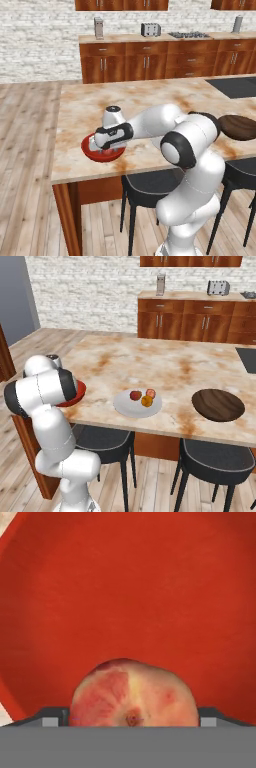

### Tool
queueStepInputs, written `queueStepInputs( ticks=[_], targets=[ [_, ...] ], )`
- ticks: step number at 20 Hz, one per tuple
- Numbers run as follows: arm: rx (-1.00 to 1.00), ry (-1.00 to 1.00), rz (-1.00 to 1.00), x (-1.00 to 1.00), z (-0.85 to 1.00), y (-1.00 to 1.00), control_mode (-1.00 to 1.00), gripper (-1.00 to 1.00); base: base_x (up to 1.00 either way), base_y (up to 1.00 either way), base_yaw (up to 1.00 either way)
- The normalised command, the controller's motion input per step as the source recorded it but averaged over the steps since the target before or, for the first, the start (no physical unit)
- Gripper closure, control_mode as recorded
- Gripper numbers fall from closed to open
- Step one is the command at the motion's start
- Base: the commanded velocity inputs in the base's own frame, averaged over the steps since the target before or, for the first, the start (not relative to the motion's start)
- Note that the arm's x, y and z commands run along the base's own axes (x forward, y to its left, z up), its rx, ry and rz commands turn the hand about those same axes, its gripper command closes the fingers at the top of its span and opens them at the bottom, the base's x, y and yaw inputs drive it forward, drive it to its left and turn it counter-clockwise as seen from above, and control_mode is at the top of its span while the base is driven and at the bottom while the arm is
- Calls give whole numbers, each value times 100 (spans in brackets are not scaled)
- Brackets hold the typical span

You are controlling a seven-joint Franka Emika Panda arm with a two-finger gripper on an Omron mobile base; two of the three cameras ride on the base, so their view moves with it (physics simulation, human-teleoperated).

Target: Take the fruits from the plate on the dining counter and place two fruits in each bowl.

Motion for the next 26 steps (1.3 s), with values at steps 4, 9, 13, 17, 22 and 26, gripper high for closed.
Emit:
queueStepInputs(
  ticks=[4, 9, 13, 17, 22, 26],
  targets=[
    [0, 0, 0, -2, 50, -1, -100, -100, 0, 0, 0],
    [0, -1, 0, -44, 75, -44, -100, -100, 0, 0, 0],
    [0, -5, 0, -86, 51, -100, -100, -100, 0, 0, 0],
    [0, 0, -6, -24, 27, -100, -100, -100, 0, 0, 0],
    [0, -1, -1, 0, 5, -100, -100, -100, 0, 0, 0],
    [0, -3, 0, 0, 0, -98, -100, -100, 0, 0, 0]
  ],
)
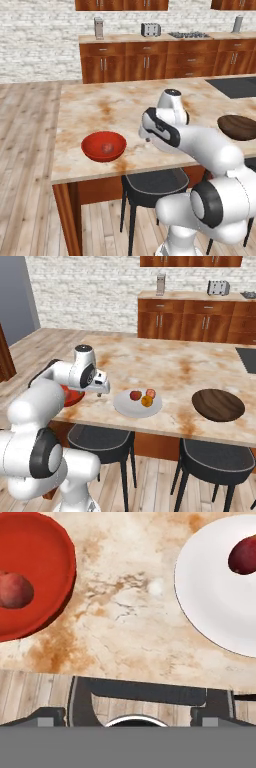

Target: Take the fruits from the plate on the dining counter and place two fruits in each bowl.

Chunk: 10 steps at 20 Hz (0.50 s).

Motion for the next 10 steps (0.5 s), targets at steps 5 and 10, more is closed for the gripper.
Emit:
queueStepInputs(
  ticks=[5, 10],
  targets=[
    [0, 0, -2, 31, 0, -84, -100, -100, 0, 0, 0],
    [0, 0, -2, 40, 0, -83, -100, -100, 0, 0, 0]
  ],
)
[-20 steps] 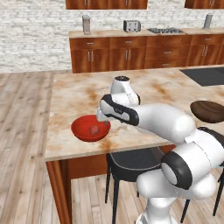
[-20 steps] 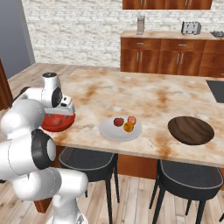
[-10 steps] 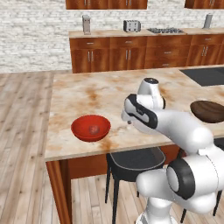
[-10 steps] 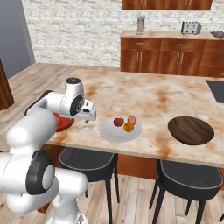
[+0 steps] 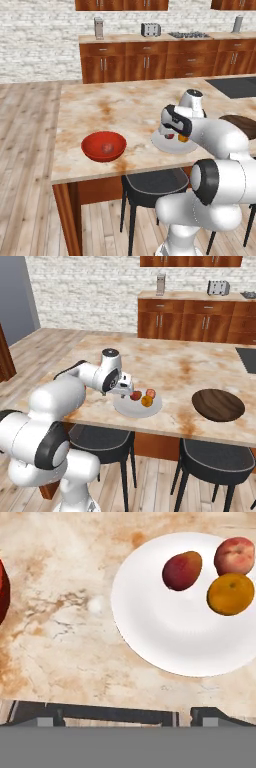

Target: Take the fruits from the plate on the dining counter and place two fruits in each bowl.

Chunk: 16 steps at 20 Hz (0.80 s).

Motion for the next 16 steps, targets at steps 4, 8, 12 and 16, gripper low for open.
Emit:
queueStepInputs(
  ticks=[4, 8, 12, 16],
  targets=[
    [0, 0, 0, 25, -12, -76, -100, -100, 0, 0, 0],
    [0, 0, 0, 35, -11, -58, -100, -100, 0, 0, 0],
    [-4, 0, -1, 37, -14, -46, -100, -100, 0, 0, 0],
    [-21, 0, -7, 19, -31, -15, -100, -100, 0, 0, 0]
  ],
)
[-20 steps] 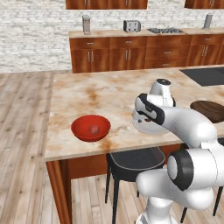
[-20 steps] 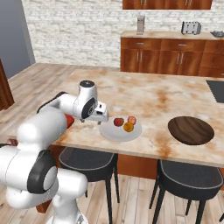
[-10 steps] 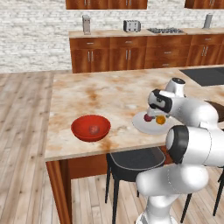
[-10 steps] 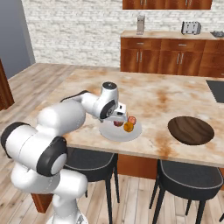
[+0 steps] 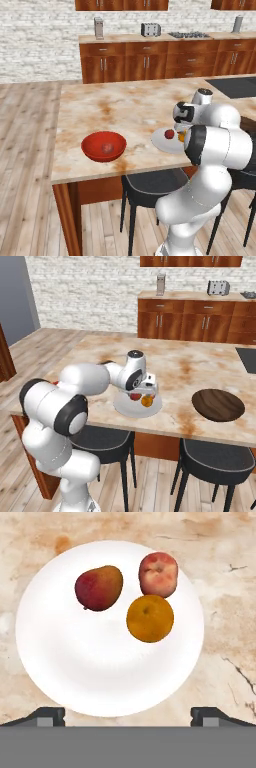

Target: Take the fruits from the plate on the dining counter and place two fruits in each bowl.

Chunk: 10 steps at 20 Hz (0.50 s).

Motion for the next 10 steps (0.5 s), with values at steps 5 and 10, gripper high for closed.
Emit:
queueStepInputs(
  ticks=[5, 10],
  targets=[
    [-9, -1, -5, 8, -47, -9, -100, -100, 0, 0, 0],
    [2, -3, 0, 31, -15, -18, -100, -100, 0, 0, 0]
  ],
)
